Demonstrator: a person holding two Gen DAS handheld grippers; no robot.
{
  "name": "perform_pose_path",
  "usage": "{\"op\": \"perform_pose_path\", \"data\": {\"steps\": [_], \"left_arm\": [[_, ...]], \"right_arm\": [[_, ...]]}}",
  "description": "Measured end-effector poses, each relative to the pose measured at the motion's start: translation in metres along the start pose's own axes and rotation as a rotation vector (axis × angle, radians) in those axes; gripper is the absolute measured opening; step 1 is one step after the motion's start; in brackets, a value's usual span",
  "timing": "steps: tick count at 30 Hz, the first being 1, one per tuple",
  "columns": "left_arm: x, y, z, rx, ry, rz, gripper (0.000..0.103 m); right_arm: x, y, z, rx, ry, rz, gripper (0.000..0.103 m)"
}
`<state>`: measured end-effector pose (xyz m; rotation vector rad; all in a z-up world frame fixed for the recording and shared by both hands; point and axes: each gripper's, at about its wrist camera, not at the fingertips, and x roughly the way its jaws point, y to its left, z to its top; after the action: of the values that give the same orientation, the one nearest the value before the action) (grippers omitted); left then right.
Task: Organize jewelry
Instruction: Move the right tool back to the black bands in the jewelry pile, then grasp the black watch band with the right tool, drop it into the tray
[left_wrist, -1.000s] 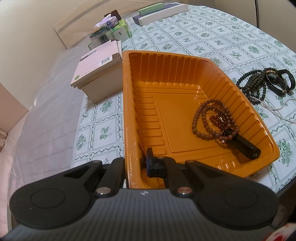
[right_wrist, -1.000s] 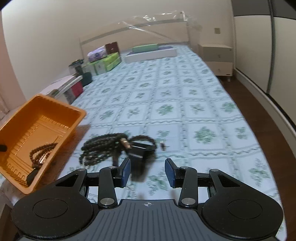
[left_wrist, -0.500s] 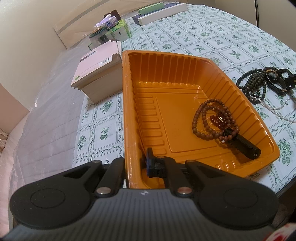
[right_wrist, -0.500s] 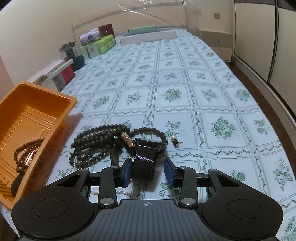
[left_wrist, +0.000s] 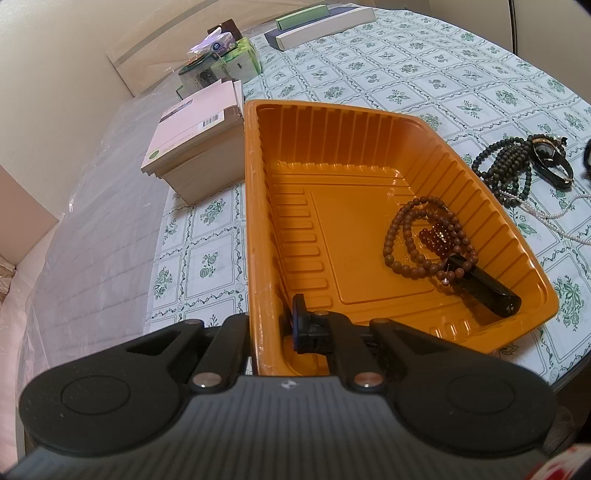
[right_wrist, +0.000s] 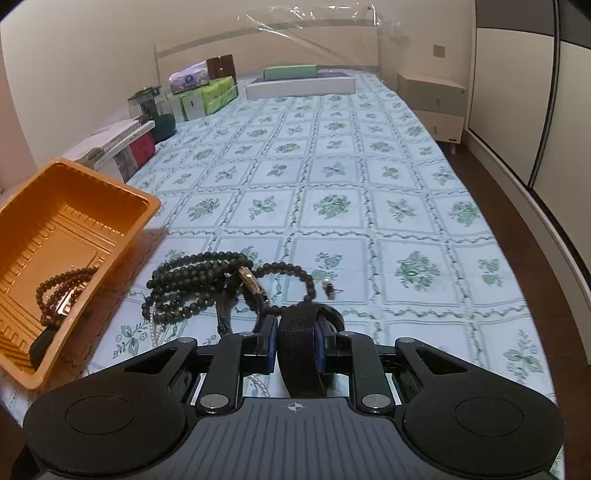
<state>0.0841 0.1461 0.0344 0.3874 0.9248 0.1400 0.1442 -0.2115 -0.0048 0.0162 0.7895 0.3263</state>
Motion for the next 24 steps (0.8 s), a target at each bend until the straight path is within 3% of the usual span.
{"op": "perform_pose_path", "data": {"steps": [13,16,24], "left_arm": [[0.000,0.001,0.000,0.000,0.000,0.000,0.005],[0.000,0.000,0.000,0.001,0.000,-0.001,0.005],[0.000,0.001,0.000,0.004,-0.003,-0.006,0.005]], "right_arm": [[-0.027,0.011,0.013,-0.046,-0.052,0.041,0.020],[-0.030,0.033,0.022,-0.089,-0.068,0.115,0.020],[-0.021,0.118,0.036,-0.232,-0.073,0.417,0.020]]}}
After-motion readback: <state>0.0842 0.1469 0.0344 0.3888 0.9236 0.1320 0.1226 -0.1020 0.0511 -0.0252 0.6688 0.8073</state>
